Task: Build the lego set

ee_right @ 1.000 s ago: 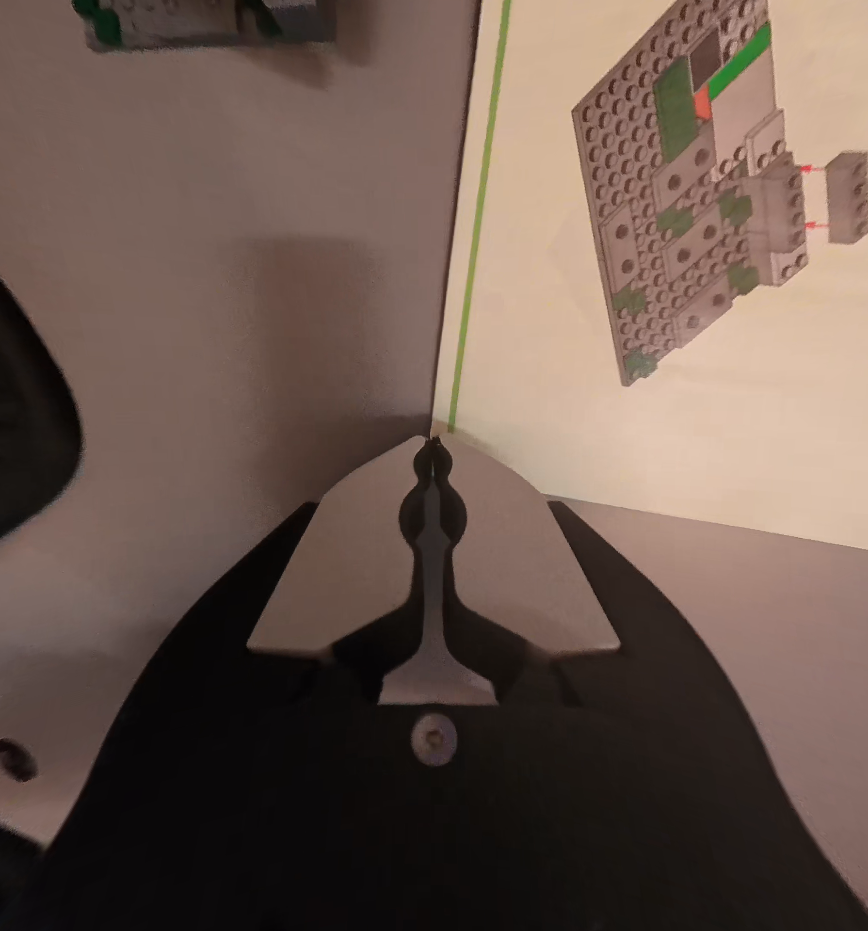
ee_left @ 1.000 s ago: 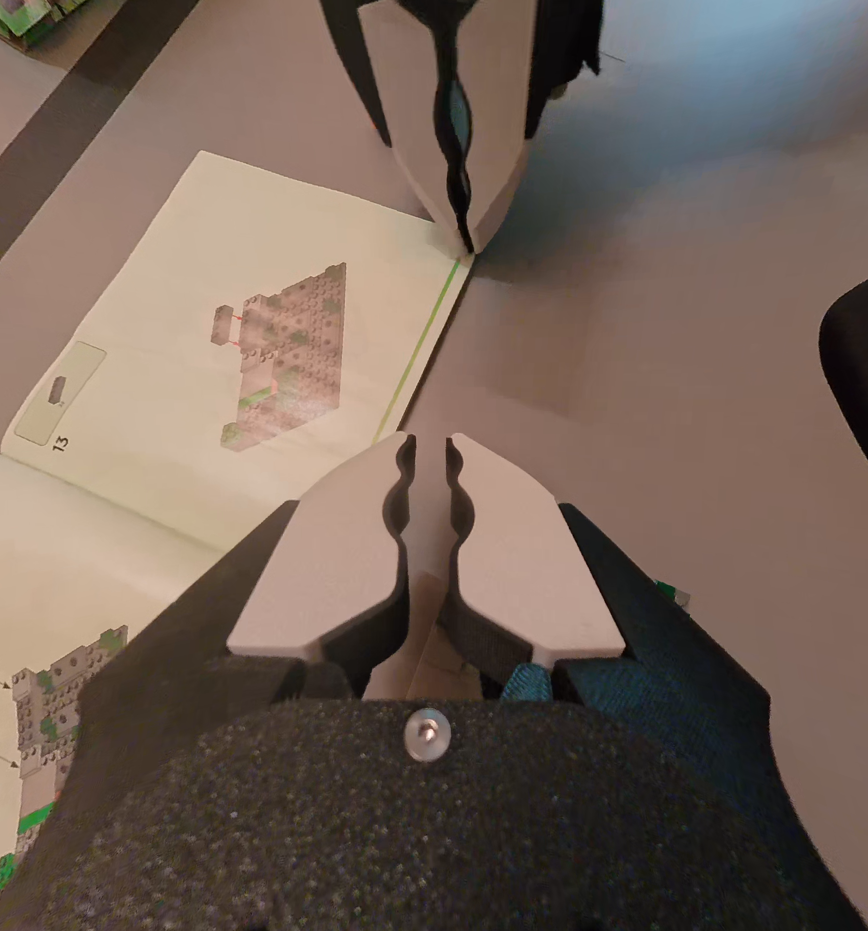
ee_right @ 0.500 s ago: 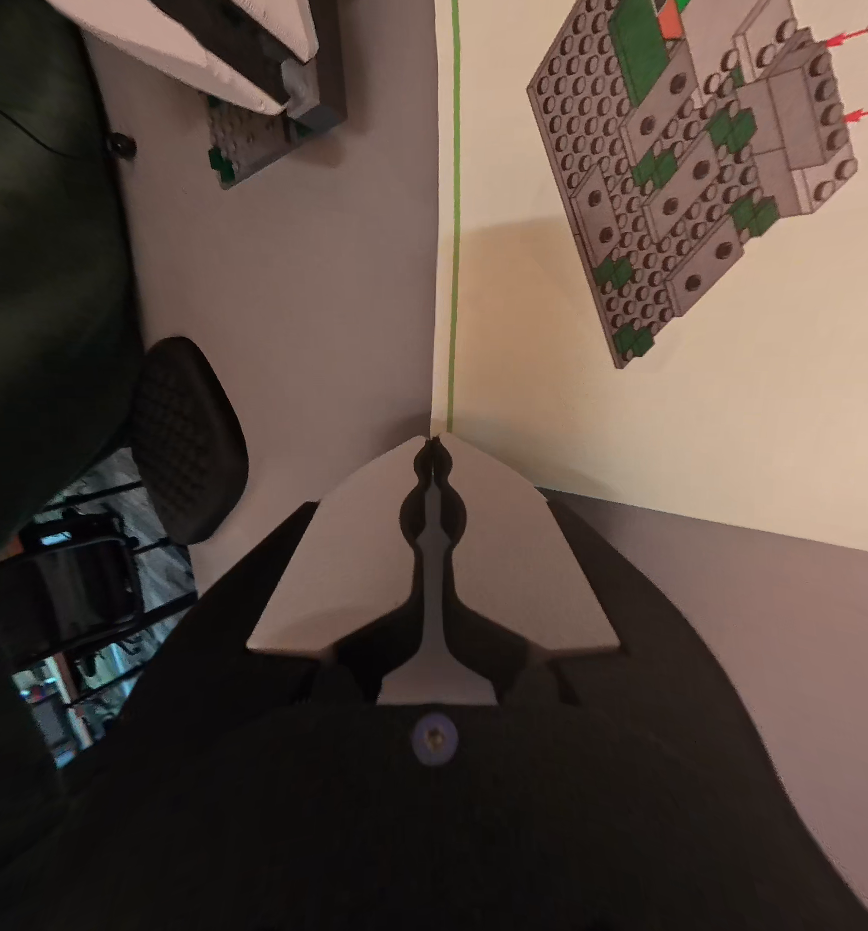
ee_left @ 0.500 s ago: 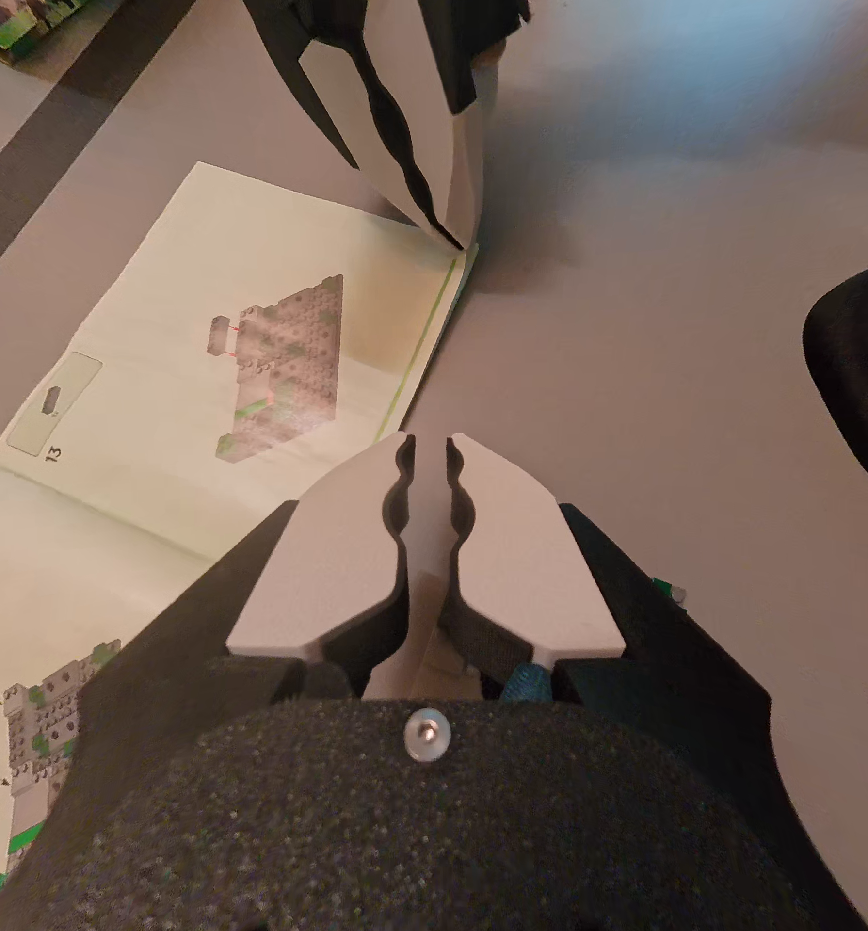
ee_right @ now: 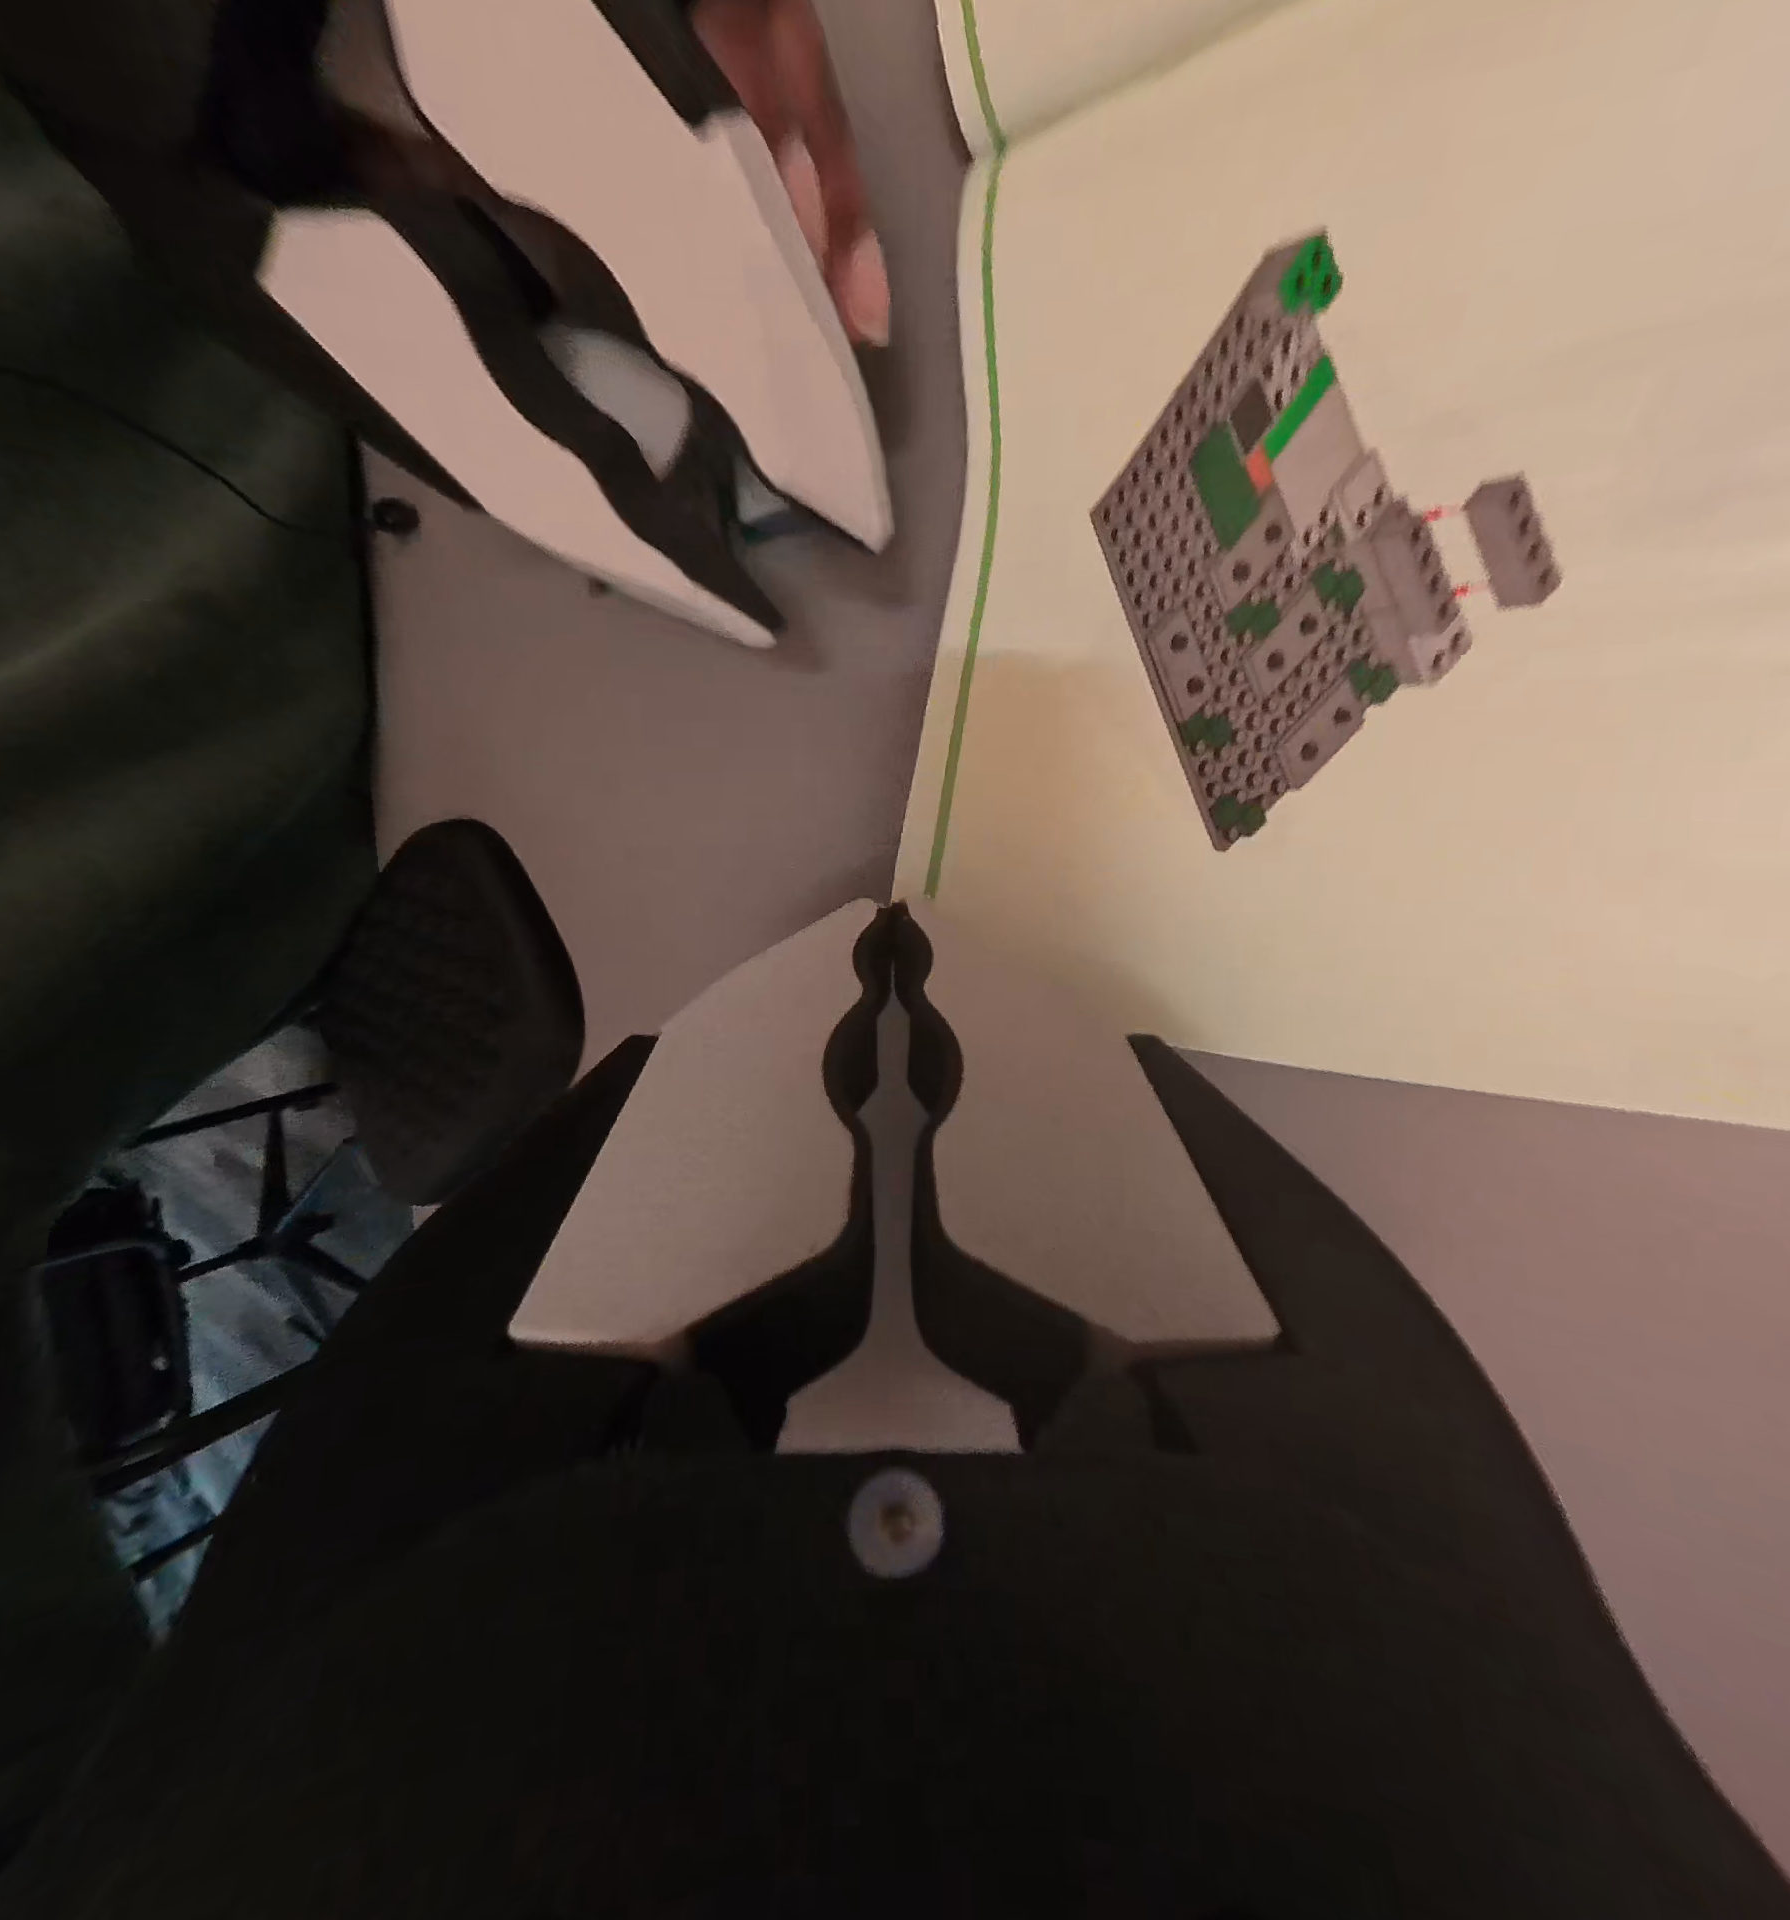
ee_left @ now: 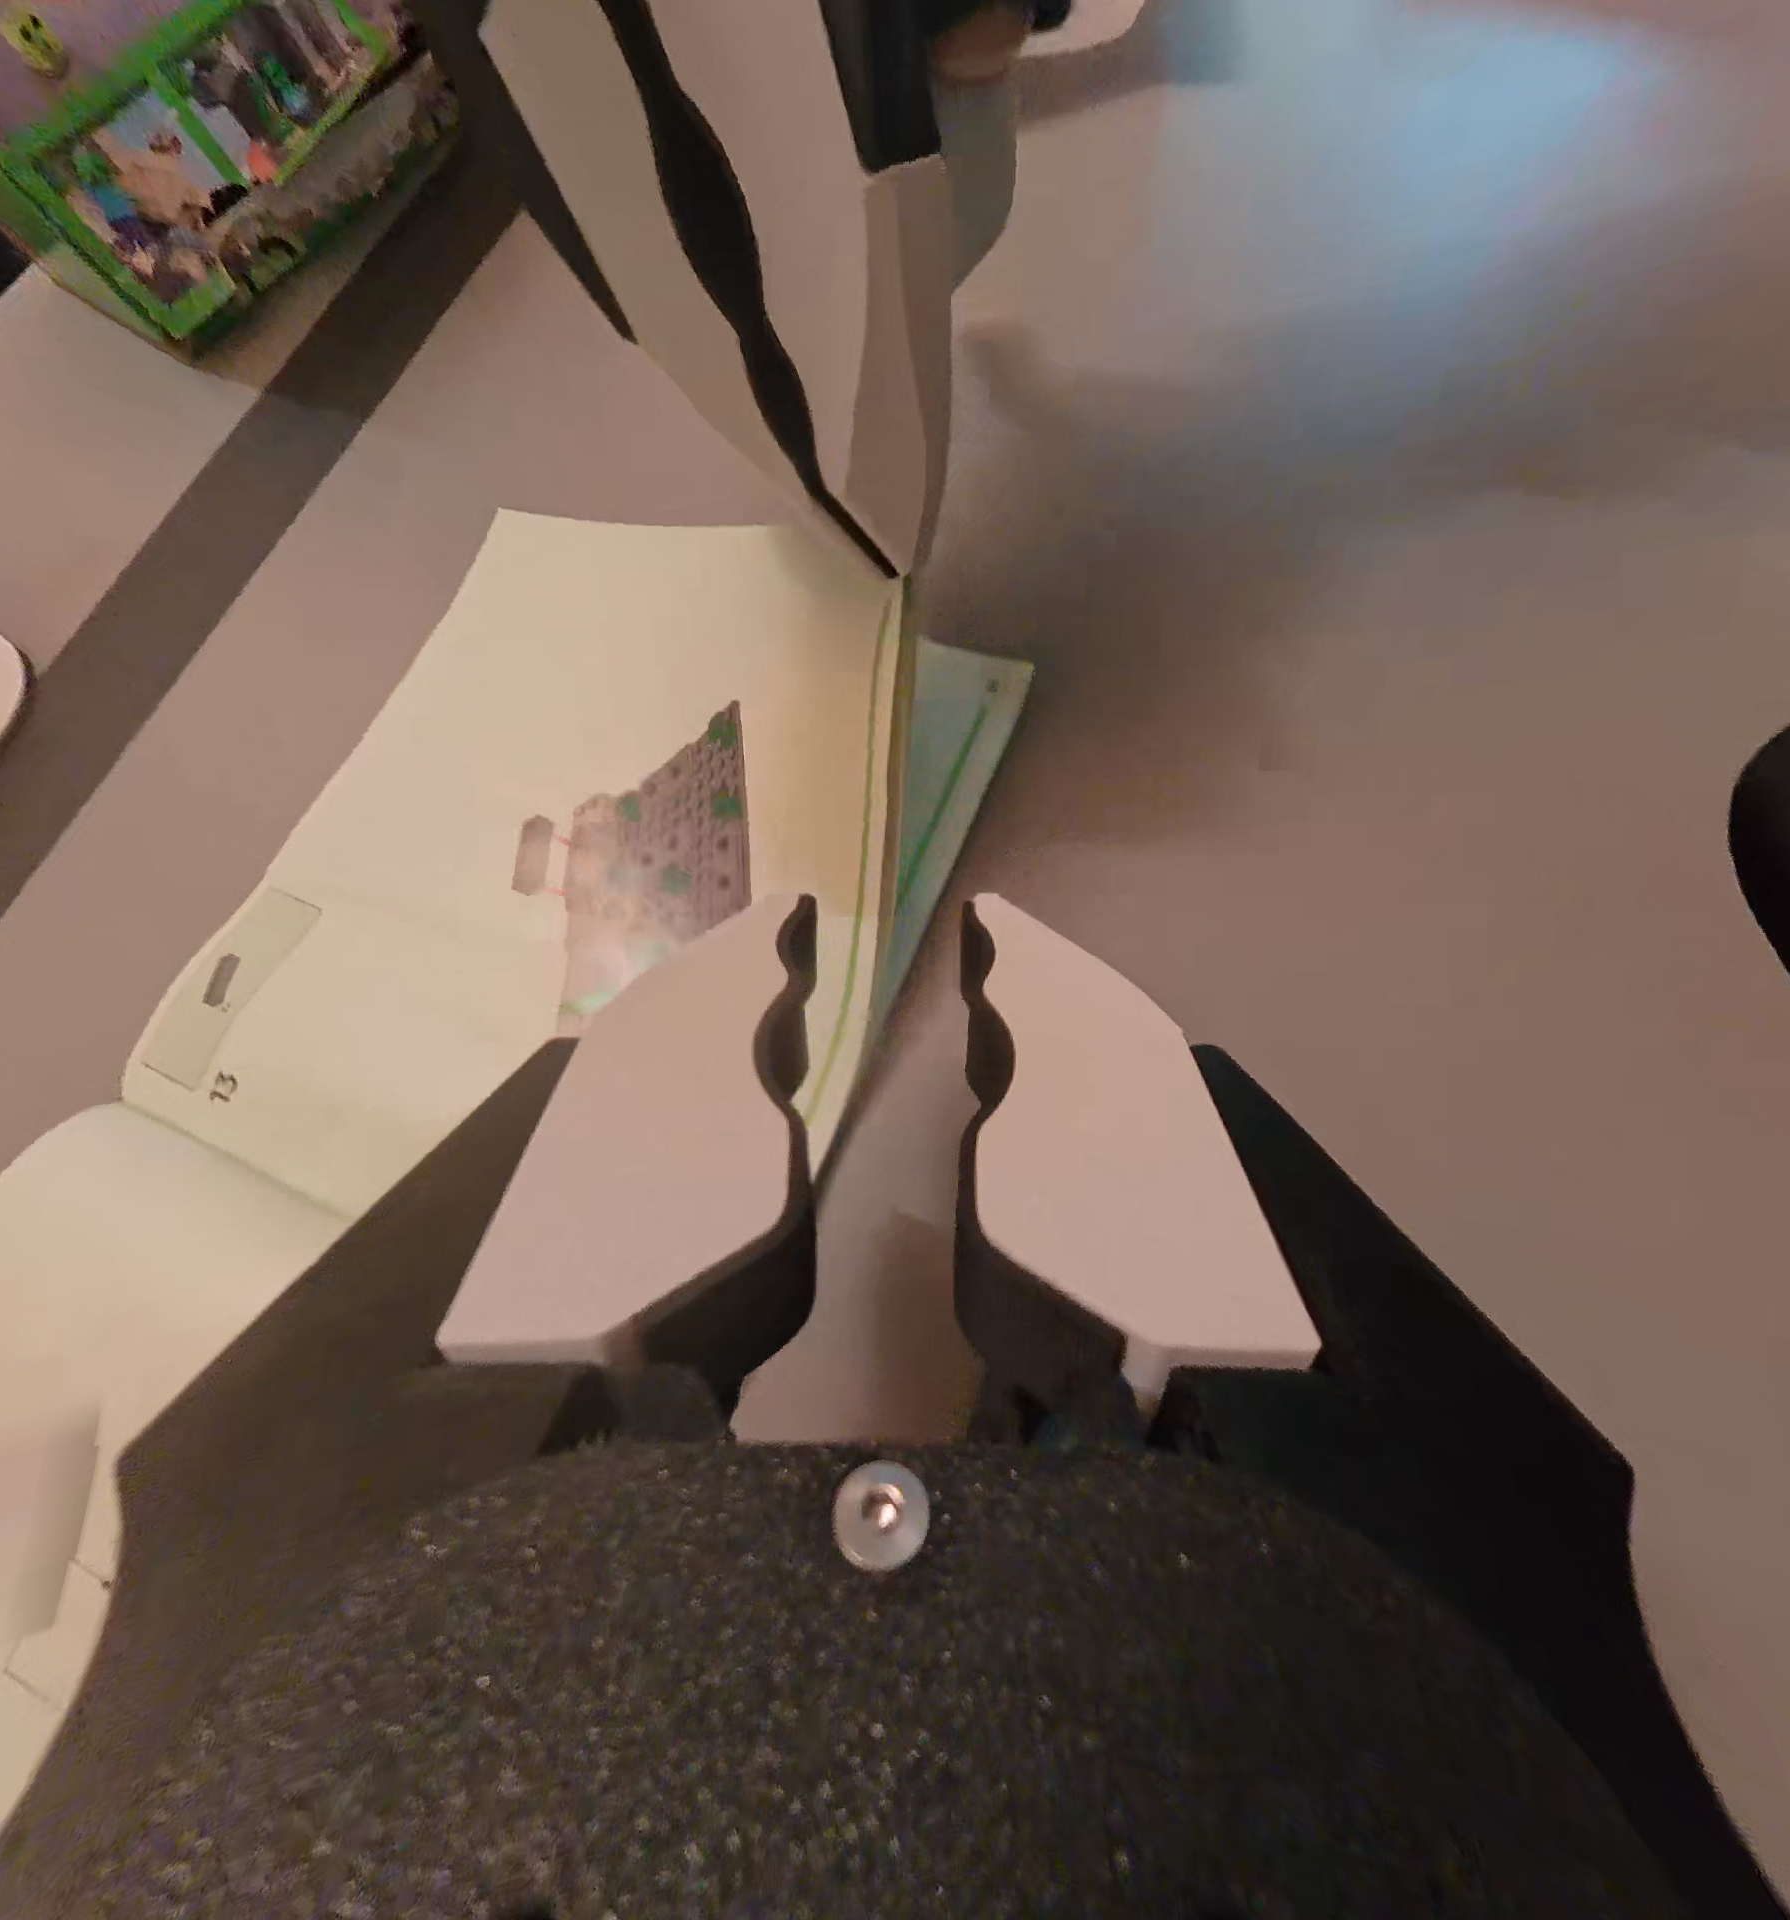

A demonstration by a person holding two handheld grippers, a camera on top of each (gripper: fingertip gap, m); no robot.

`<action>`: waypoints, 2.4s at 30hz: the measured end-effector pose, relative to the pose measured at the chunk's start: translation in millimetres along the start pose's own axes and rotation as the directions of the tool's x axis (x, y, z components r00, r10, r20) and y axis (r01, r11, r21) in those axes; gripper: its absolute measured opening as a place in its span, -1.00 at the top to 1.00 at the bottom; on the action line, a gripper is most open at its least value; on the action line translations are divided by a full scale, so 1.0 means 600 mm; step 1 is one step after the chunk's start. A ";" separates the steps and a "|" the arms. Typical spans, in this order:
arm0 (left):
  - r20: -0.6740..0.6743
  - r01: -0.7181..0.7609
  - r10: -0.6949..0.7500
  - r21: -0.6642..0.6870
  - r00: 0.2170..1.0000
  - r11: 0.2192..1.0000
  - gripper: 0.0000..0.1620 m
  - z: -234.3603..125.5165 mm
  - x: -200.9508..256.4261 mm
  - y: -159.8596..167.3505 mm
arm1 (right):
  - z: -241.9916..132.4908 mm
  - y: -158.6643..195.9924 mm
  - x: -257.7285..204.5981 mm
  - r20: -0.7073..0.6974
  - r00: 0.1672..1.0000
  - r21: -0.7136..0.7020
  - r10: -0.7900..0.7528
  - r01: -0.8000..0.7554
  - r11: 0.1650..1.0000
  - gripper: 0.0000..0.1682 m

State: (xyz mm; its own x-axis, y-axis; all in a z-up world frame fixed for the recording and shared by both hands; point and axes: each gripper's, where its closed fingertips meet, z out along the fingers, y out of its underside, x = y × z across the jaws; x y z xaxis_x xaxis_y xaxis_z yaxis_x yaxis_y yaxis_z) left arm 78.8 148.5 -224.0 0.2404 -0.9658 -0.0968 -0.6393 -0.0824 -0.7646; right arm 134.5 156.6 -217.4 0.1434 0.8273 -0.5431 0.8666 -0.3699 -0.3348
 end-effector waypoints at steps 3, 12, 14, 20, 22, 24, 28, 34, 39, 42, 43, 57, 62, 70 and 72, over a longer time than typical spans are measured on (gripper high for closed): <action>0.007 -0.025 0.025 0.008 1.000 1.000 0.69 0.016 -0.006 -0.017 | -0.015 -0.017 -0.013 -0.010 1.000 0.008 -0.030 0.030 1.000 1.00; -0.043 -0.051 0.051 -0.007 0.998 0.999 0.72 0.055 -0.016 -0.030 | -0.011 -0.016 -0.016 0.023 0.999 0.032 -0.030 0.029 0.999 1.00; -0.011 -0.072 0.072 -0.007 0.997 0.997 0.80 0.057 -0.022 -0.030 | -0.014 -0.020 -0.018 0.025 0.999 0.049 -0.040 0.039 0.998 1.00; 0.134 -0.054 0.045 0.065 0.990 0.996 1.00 0.028 -0.048 -0.040 | -0.039 -0.058 -0.020 -0.112 0.983 0.188 -0.145 0.164 0.968 1.00; 0.199 -0.027 0.011 0.079 0.980 0.997 1.00 0.003 -0.067 -0.035 | -0.063 -0.080 -0.036 -0.207 0.954 0.290 -0.215 0.270 0.918 0.93; 0.252 0.012 -0.042 0.117 0.967 0.993 1.00 -0.033 -0.084 -0.030 | -0.087 -0.096 -0.040 -0.361 0.898 0.355 -0.251 0.381 0.854 0.86; 0.340 0.116 -0.191 0.231 0.921 0.966 1.00 -0.119 -0.119 -0.011 | -0.077 -0.100 -0.003 -0.604 0.771 0.315 -0.200 0.461 0.830 0.72; 0.407 0.248 -0.385 0.351 0.828 0.903 1.00 -0.213 -0.154 0.046 | 0.034 -0.145 0.068 -0.631 0.770 0.342 -0.093 0.383 0.858 0.66; 0.441 0.288 -0.438 0.367 0.783 0.884 1.00 -0.245 -0.163 0.096 | 0.067 -0.240 0.099 -0.620 0.782 0.385 -0.064 0.375 0.844 0.63; 0.448 0.298 -0.453 0.374 0.771 0.878 1.00 -0.259 -0.169 0.117 | 0.082 -0.287 0.106 -0.621 0.777 0.328 -0.106 0.380 0.865 0.59; 0.449 0.303 -0.458 0.375 0.768 0.876 0.99 -0.263 -0.172 0.124 | 0.087 -0.300 0.110 -0.626 0.771 0.306 -0.116 0.380 0.873 0.58; 0.450 0.337 -0.511 0.411 0.732 0.847 0.91 -0.337 -0.189 0.187 | 0.160 -0.371 0.135 -0.600 0.774 0.091 -0.204 0.319 0.943 0.57; 0.452 0.326 -0.480 0.378 0.752 0.867 0.92 -0.333 -0.180 0.195 | 0.065 -0.400 0.085 -0.661 0.735 0.225 -0.150 0.385 0.895 0.57; 0.408 0.321 -0.464 0.373 0.786 0.871 0.94 -0.316 -0.160 0.187 | -0.170 -0.272 0.022 -0.813 0.577 0.360 0.074 0.399 0.844 0.59; 0.399 0.315 -0.452 0.364 0.798 0.877 0.94 -0.309 -0.155 0.183 | -0.196 -0.215 0.017 -0.830 0.543 0.374 0.125 0.376 0.848 0.60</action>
State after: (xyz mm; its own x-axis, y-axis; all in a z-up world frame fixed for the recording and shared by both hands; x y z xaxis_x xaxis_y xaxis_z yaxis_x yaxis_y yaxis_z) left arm -149.4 183.5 -180.9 0.7722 -0.6352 0.0137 -0.2193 -0.2868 -0.9326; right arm 80.2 262.7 -89.3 0.5830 0.7540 0.3026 0.6103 -0.1606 -0.7757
